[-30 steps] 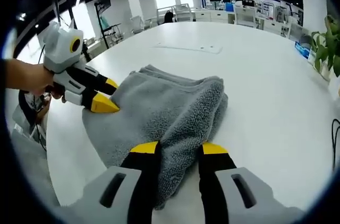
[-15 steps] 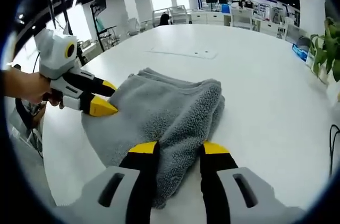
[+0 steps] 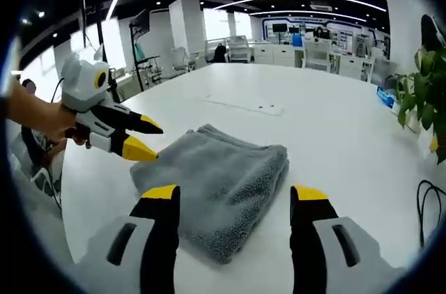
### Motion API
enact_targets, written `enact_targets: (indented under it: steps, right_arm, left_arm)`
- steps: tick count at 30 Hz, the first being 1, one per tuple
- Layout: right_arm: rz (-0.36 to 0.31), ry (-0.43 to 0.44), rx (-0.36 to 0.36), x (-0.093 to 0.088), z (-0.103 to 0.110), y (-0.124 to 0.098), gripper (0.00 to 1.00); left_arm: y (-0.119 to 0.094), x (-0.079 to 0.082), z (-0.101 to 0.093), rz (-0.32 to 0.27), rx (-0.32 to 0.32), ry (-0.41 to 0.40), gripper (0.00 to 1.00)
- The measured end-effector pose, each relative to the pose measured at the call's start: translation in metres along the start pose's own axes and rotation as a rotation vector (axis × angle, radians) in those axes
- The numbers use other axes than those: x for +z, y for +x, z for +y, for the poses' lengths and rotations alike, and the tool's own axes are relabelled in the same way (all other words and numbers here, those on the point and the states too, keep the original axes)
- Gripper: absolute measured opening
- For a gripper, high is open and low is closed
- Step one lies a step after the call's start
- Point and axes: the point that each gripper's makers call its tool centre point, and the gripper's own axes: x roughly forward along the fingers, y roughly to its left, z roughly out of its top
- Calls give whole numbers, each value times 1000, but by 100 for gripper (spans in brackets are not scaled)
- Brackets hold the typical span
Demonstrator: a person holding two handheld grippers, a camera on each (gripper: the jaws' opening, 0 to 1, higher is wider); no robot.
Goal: Fold the towel on the table until its edges align and the towel forms a compact rectangular stack.
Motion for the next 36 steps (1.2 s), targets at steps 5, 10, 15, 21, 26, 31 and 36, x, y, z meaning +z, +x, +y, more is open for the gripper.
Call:
enact_targets:
  steps: [5, 10, 15, 21, 26, 31, 36]
  right_arm:
    - [-16, -25, -1, 4, 8, -13, 75]
    - [-14, -78, 22, 3, 23, -27, 83]
    - [-3, -109, 31, -1, 33, -41, 87]
    - [-13, -103, 24, -1, 43, -56, 91]
    - [-12, -120, 27, -4, 50, -69, 93]
    - [-11, -121, 27, -13, 56, -86, 96]
    - [-30, -99, 15, -14, 62, -96, 97]
  left_arm:
    - [-20, 6, -5, -27, 20, 18, 59]
    - [-43, 6, -13, -23, 44, 79, 72]
    - [-64, 5, -21, -38, 62, 95, 78]
    - [-80, 3, -35, -33, 70, 145, 84]
    - [-89, -2, -45, -25, 71, 172, 90]
    - [-103, -12, -56, -13, 72, 202, 94]
    - [-116, -23, -64, -2, 68, 205, 96]
